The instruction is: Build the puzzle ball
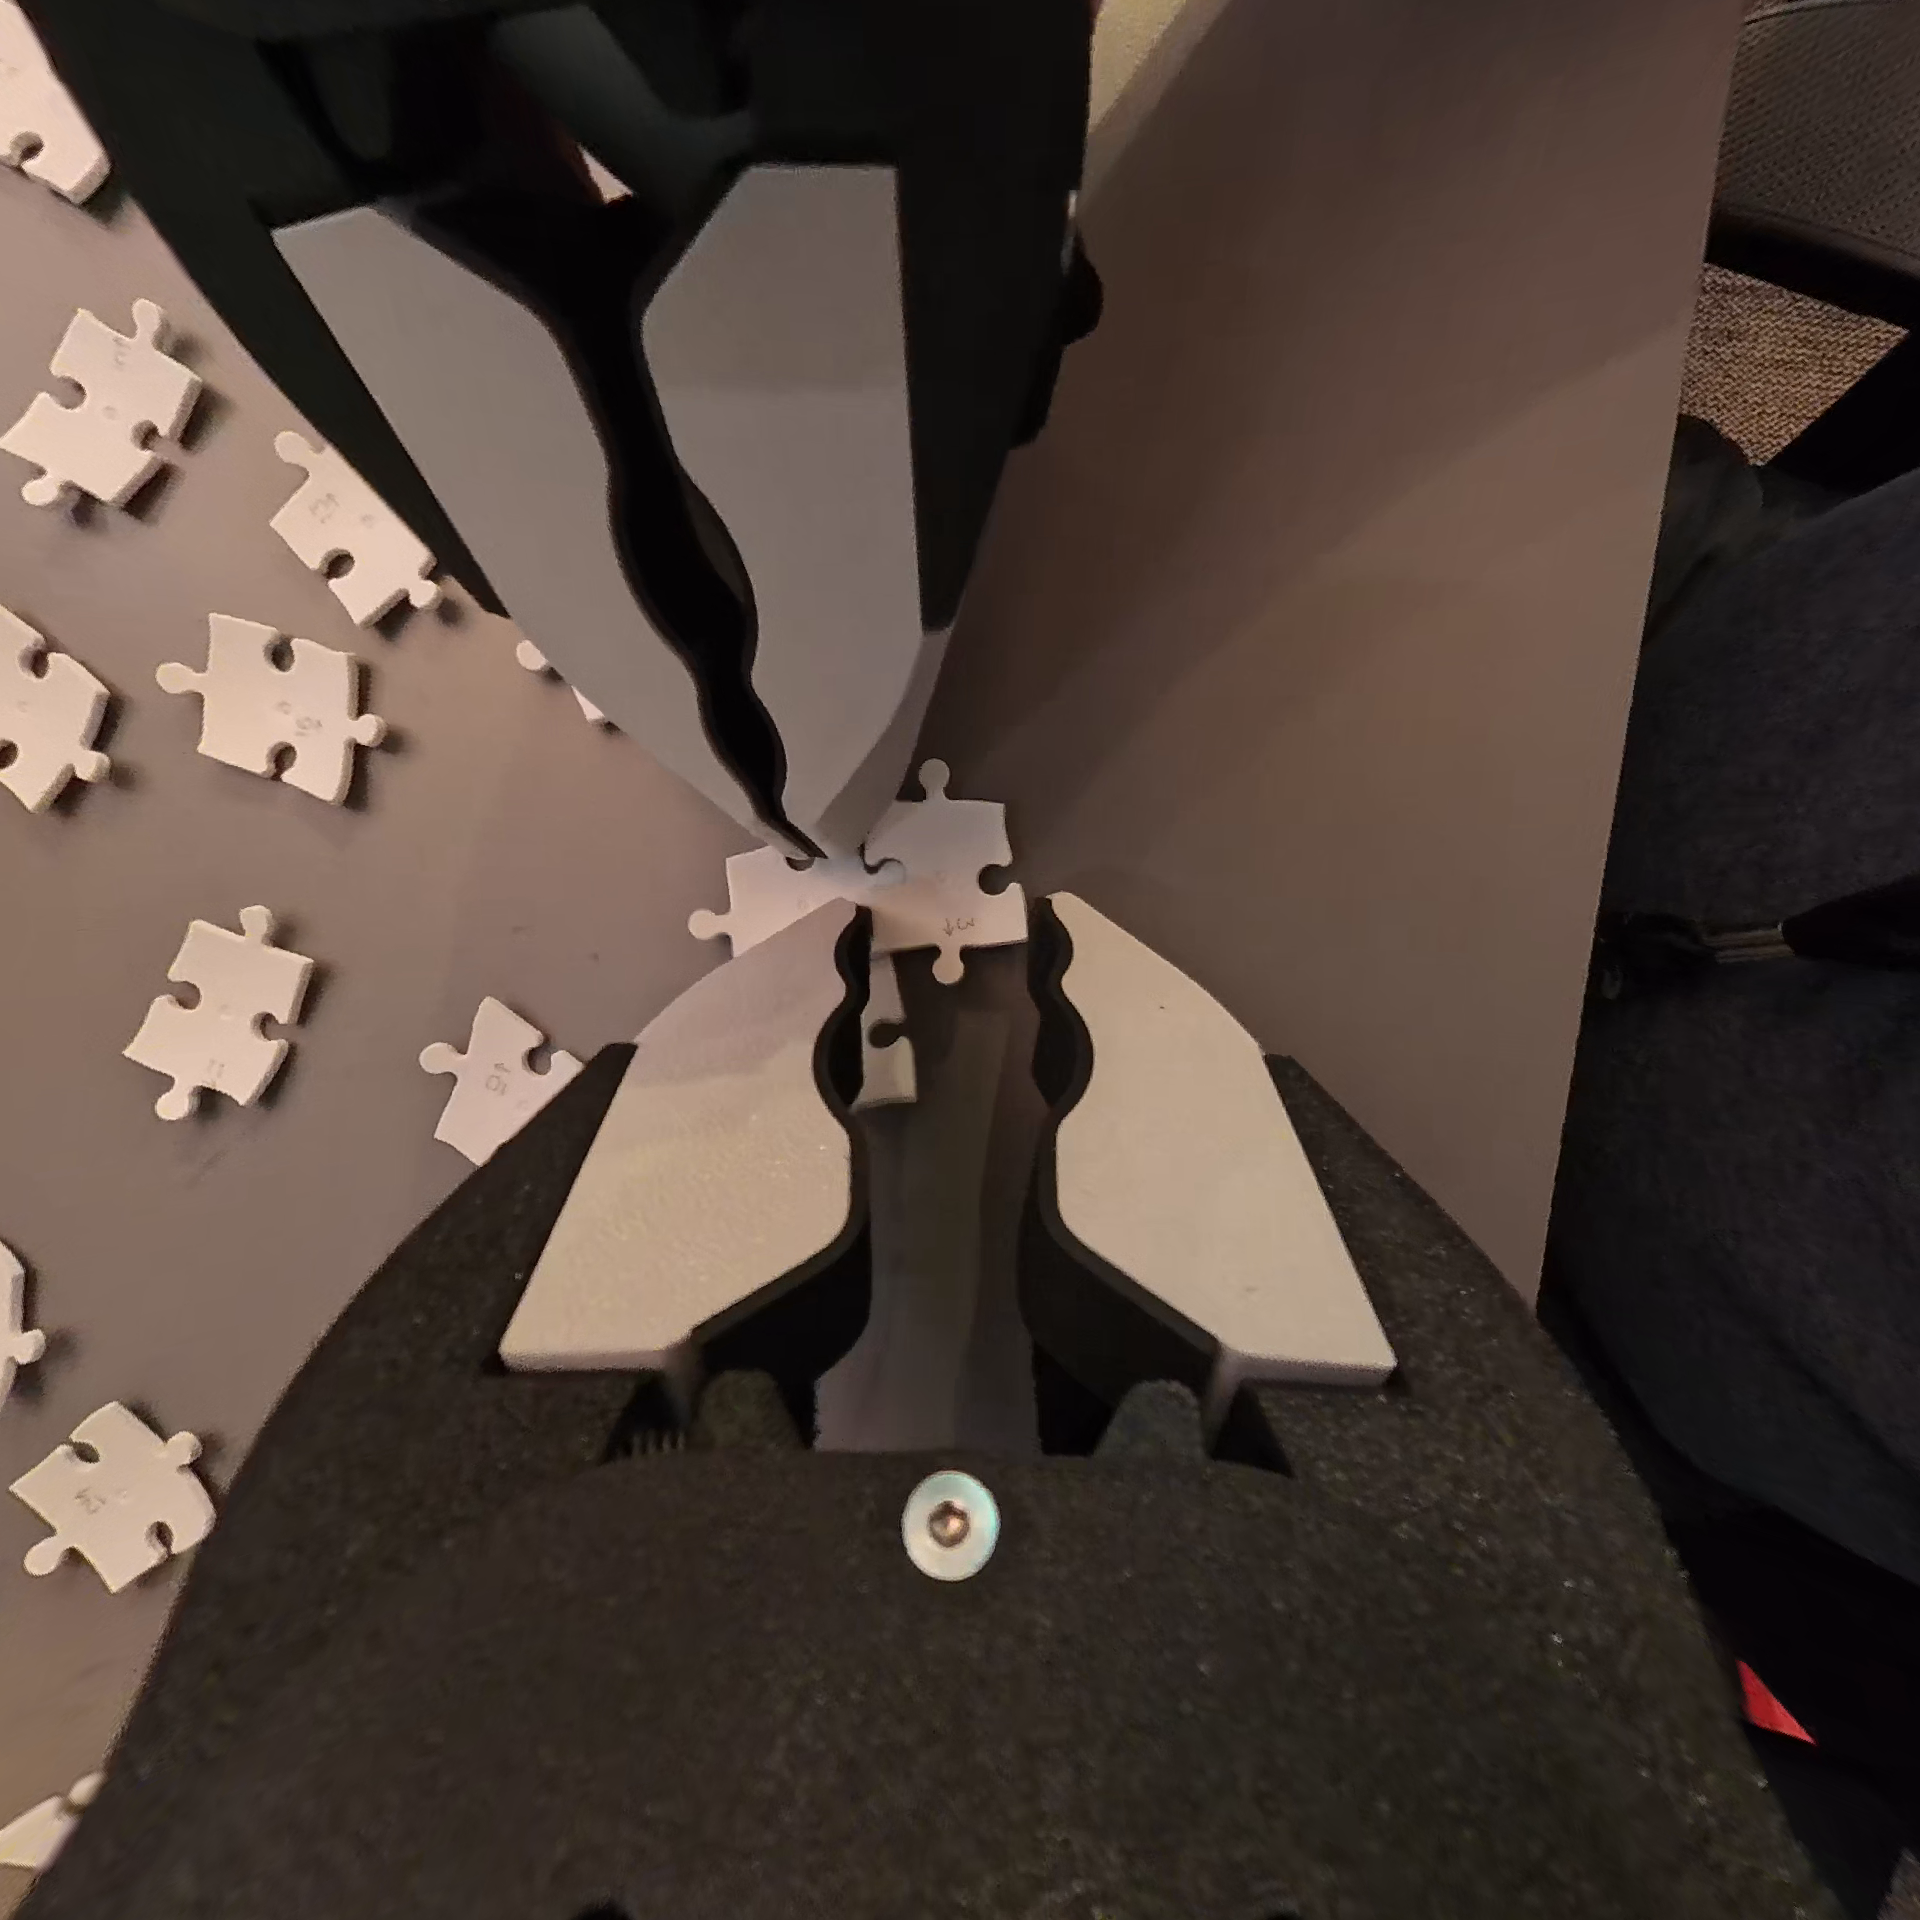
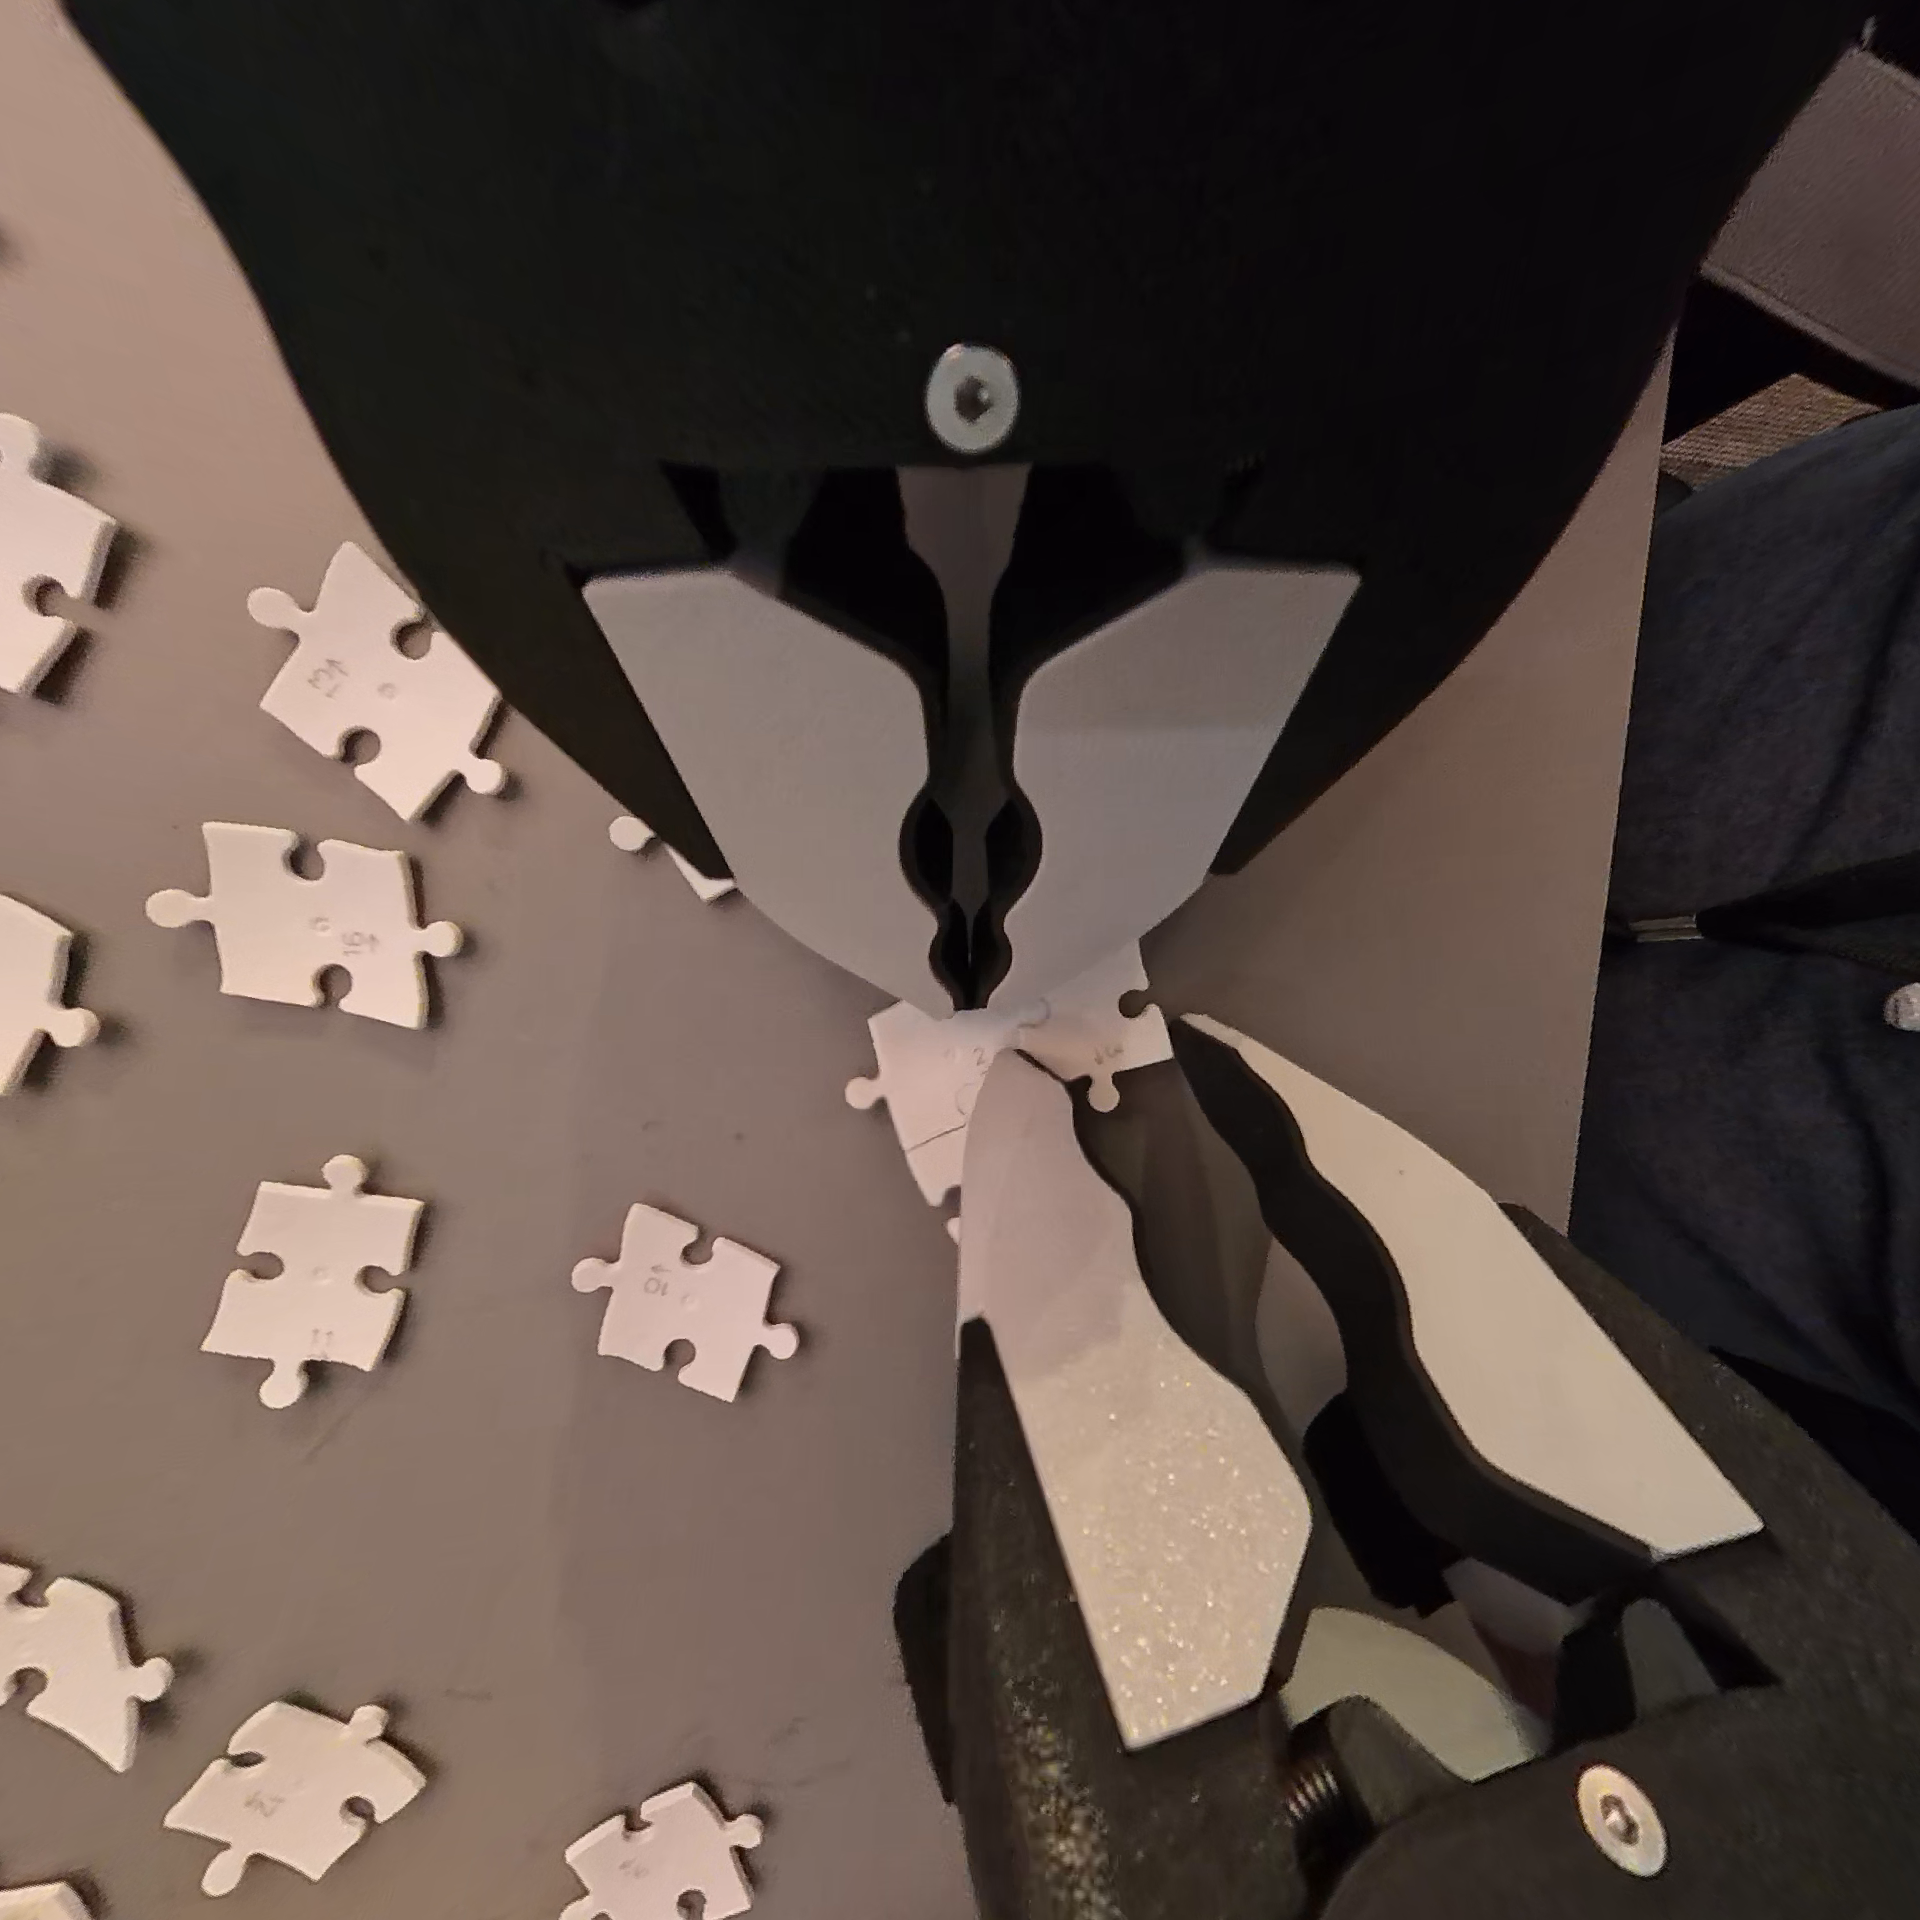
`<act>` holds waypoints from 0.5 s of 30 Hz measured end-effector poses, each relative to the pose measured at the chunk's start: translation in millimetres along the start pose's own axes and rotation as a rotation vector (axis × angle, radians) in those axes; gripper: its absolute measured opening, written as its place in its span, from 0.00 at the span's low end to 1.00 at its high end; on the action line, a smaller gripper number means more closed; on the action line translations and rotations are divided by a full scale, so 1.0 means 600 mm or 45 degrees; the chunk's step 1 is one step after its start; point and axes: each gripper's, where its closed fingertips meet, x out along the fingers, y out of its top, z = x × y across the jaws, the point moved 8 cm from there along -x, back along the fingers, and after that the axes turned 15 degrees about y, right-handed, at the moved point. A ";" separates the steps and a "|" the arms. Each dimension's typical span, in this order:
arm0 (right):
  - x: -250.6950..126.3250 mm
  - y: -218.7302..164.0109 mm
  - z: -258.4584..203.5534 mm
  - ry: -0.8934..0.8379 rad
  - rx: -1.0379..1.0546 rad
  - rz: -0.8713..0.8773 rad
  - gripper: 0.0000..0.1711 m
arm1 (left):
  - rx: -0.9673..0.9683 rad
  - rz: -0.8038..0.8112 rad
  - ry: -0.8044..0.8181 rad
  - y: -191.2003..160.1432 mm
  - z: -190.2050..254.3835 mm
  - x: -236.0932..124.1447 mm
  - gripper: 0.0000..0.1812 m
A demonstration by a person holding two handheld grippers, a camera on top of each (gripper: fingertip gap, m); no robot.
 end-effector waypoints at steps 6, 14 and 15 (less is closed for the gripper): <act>0.003 0.000 -0.004 -0.017 0.018 0.012 0.00 | -0.011 -0.021 0.034 -0.002 0.001 0.000 0.19; 0.003 -0.001 -0.005 -0.025 0.002 0.016 0.01 | 0.014 -0.004 0.047 -0.005 0.004 -0.004 0.19; 0.003 -0.001 -0.005 -0.026 0.001 0.017 0.01 | 0.019 -0.004 0.045 -0.005 0.006 -0.004 0.20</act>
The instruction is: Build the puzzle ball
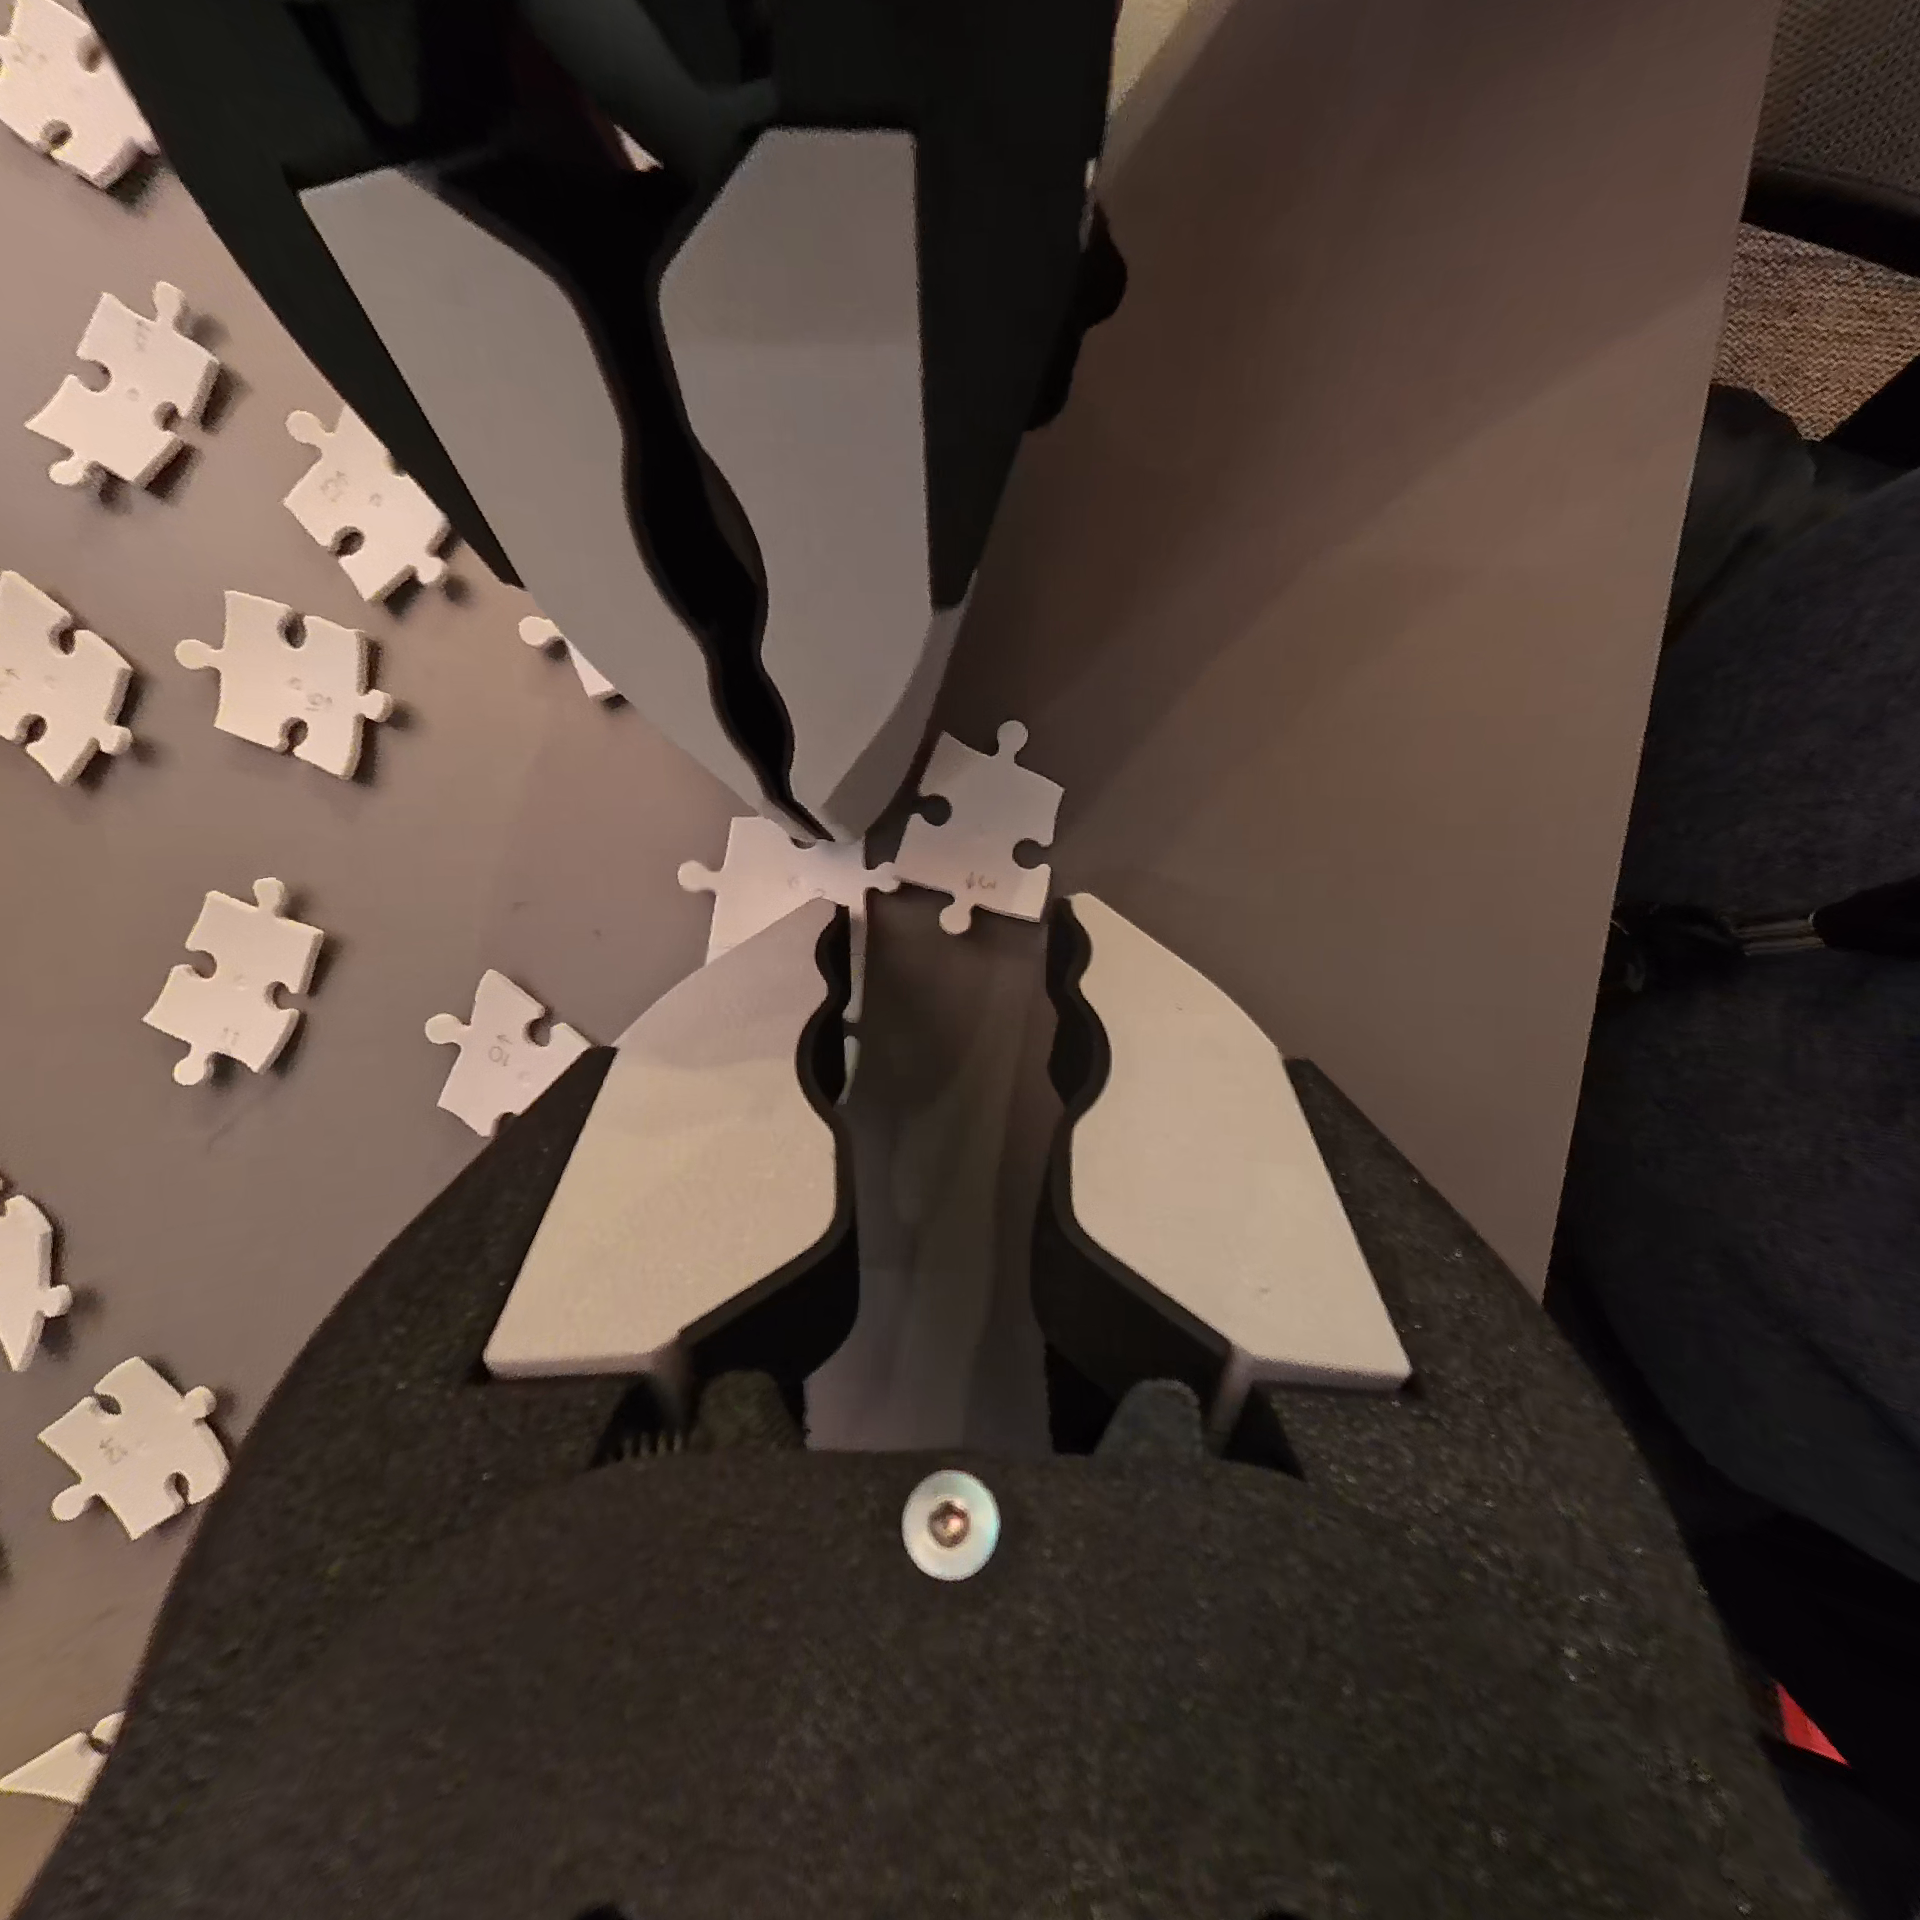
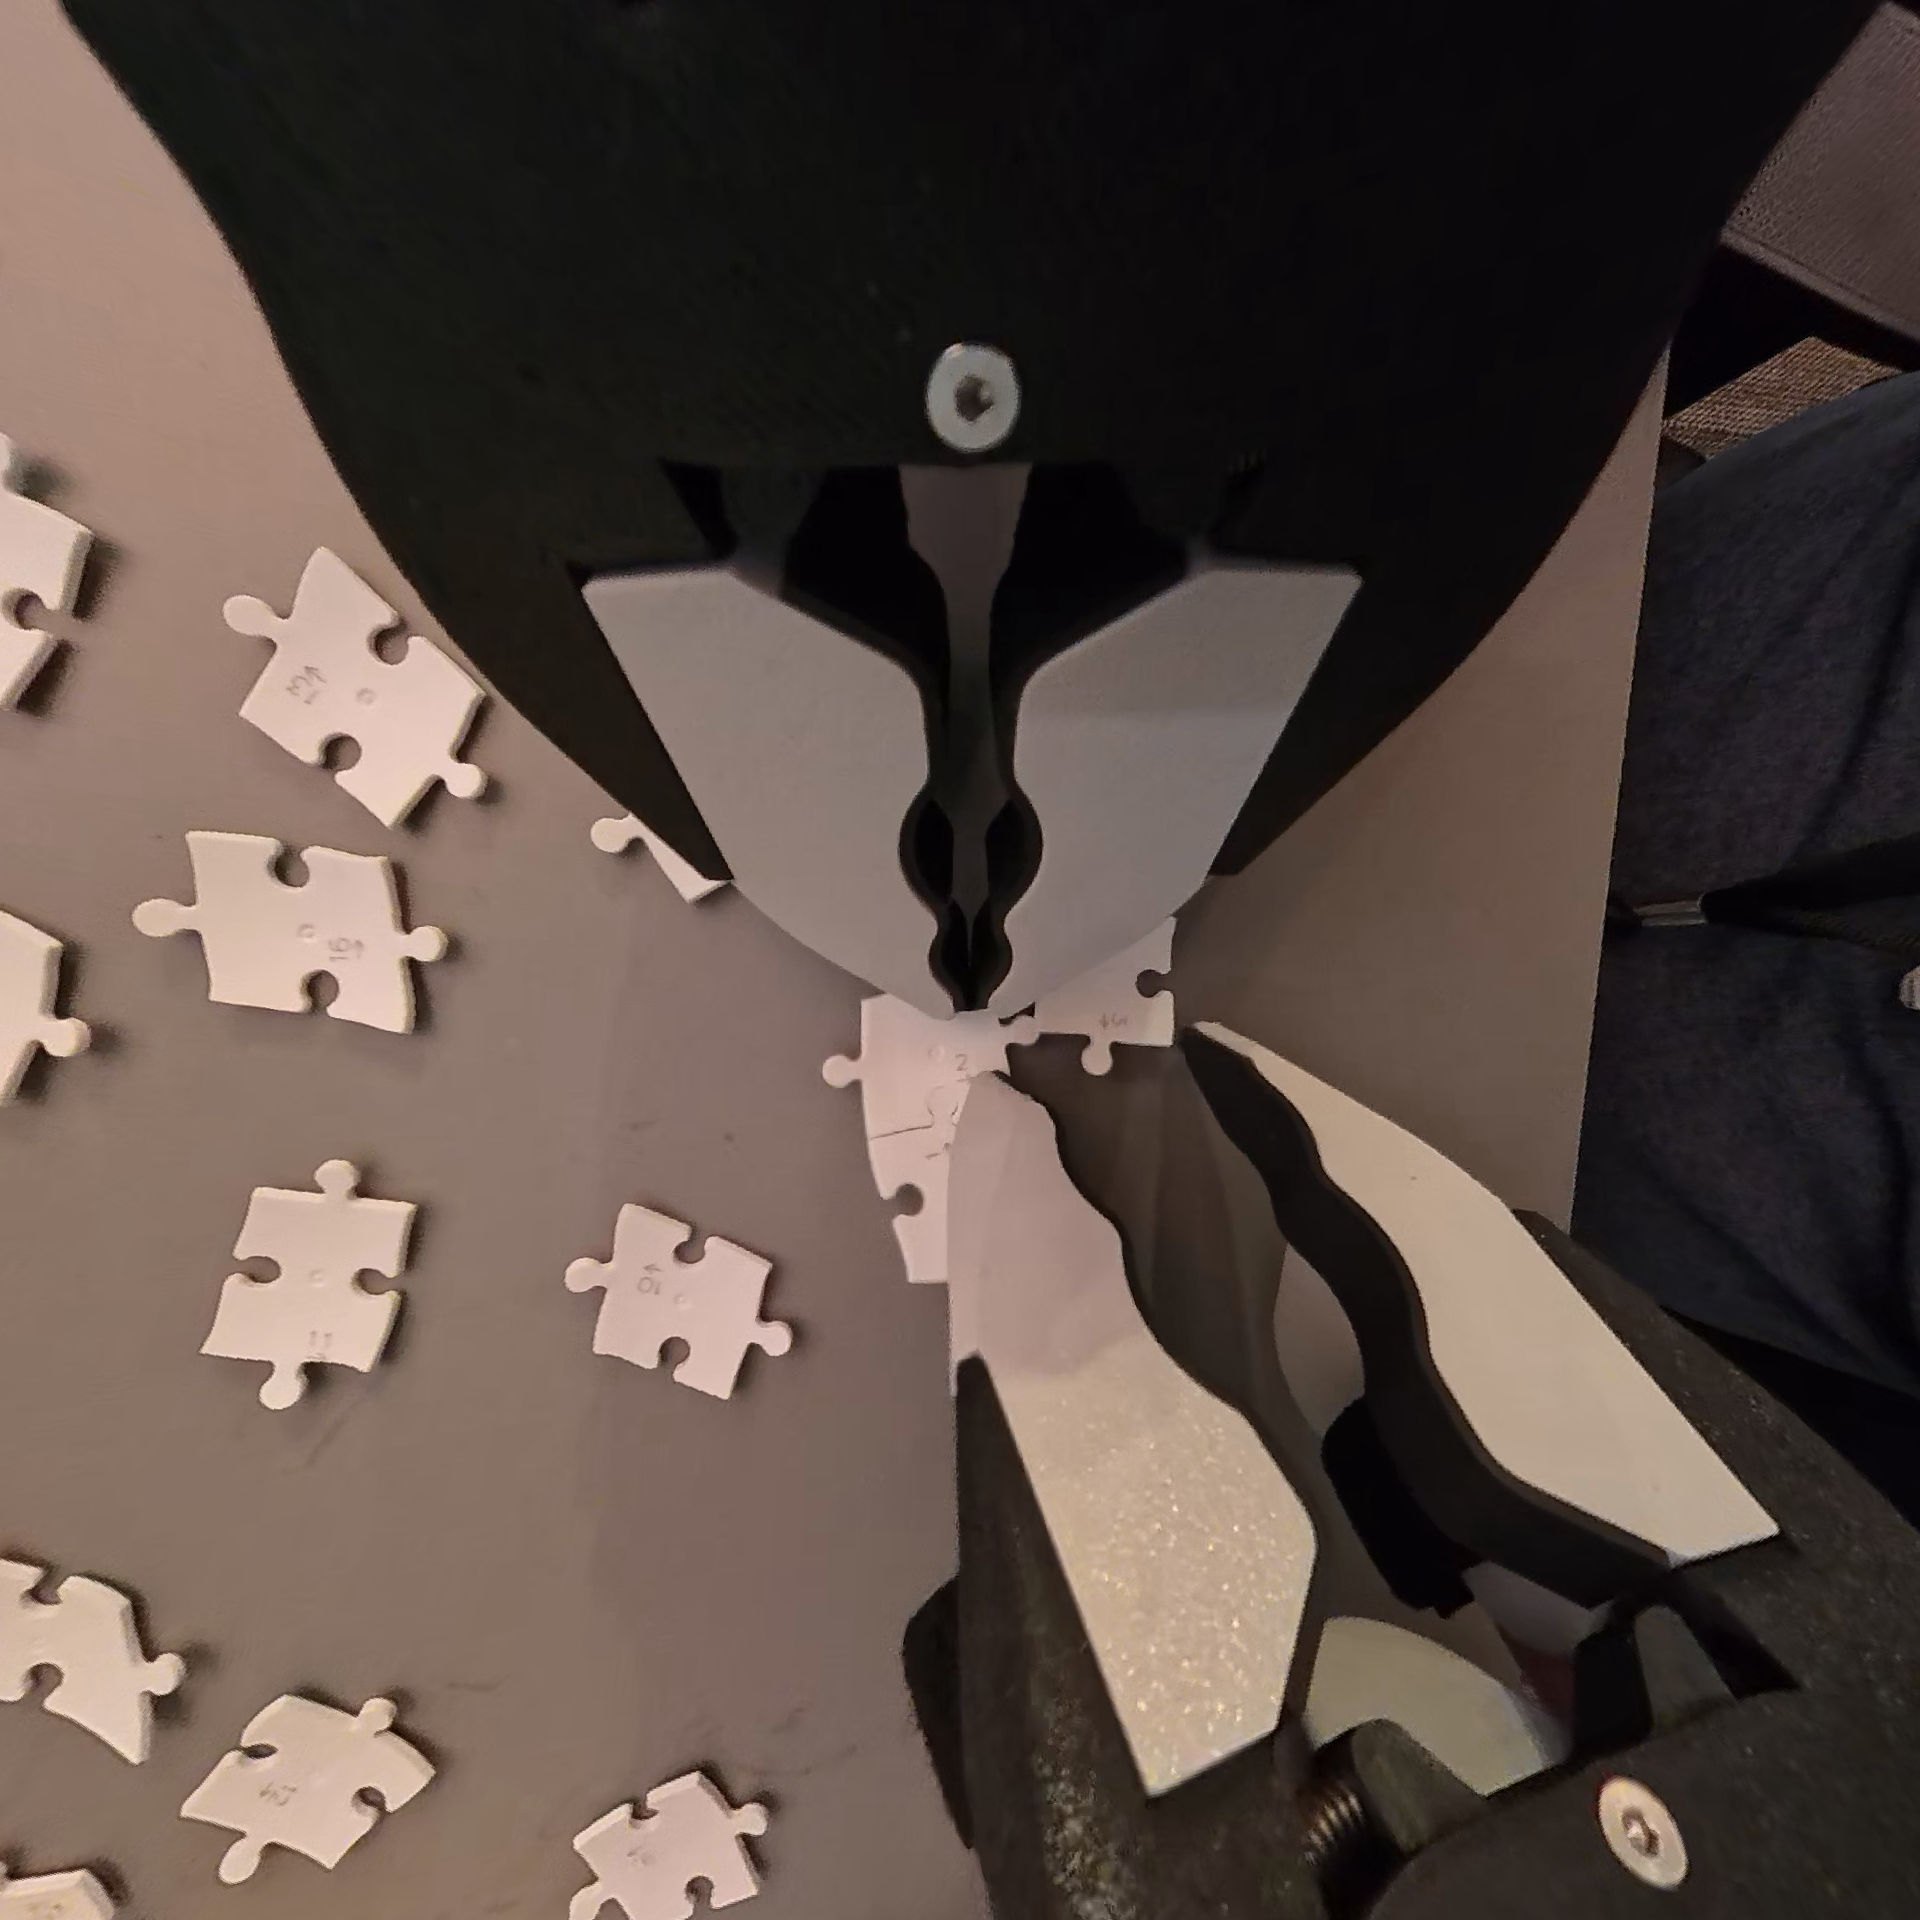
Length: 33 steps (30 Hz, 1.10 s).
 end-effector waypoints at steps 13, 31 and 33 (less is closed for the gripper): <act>-0.002 -0.004 0.001 -0.003 -0.001 0.004 0.01 | 0.091 0.113 -0.043 0.010 0.011 0.001 0.20; -0.007 -0.007 0.003 -0.011 0.004 0.010 0.01 | 0.094 0.122 -0.073 -0.004 0.020 0.000 0.18; -0.007 -0.007 0.003 -0.013 0.002 0.011 0.01 | 0.105 0.110 -0.066 -0.004 0.022 -0.002 0.18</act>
